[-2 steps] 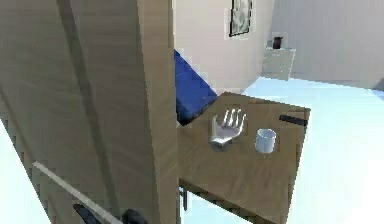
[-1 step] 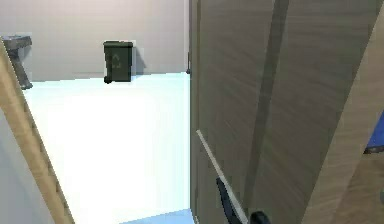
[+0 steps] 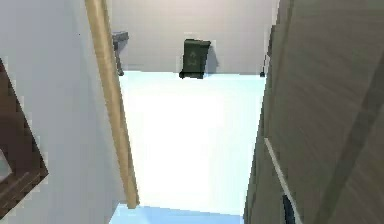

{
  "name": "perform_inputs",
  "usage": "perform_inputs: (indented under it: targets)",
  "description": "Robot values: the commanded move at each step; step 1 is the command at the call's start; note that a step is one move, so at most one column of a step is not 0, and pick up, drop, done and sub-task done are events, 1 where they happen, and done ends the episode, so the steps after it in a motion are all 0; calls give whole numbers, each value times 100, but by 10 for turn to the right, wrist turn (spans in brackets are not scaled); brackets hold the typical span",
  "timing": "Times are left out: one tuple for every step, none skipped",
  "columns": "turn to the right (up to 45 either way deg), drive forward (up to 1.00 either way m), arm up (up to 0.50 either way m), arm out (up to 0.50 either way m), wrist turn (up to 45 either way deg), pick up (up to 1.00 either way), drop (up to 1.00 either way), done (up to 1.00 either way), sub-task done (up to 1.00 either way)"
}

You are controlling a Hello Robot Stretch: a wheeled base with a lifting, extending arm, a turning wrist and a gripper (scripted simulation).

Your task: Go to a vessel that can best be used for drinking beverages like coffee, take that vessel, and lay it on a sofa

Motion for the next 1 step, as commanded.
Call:
perform_inputs:
  targets:
    - [450, 0, 0, 0, 0, 0, 0, 0, 0]
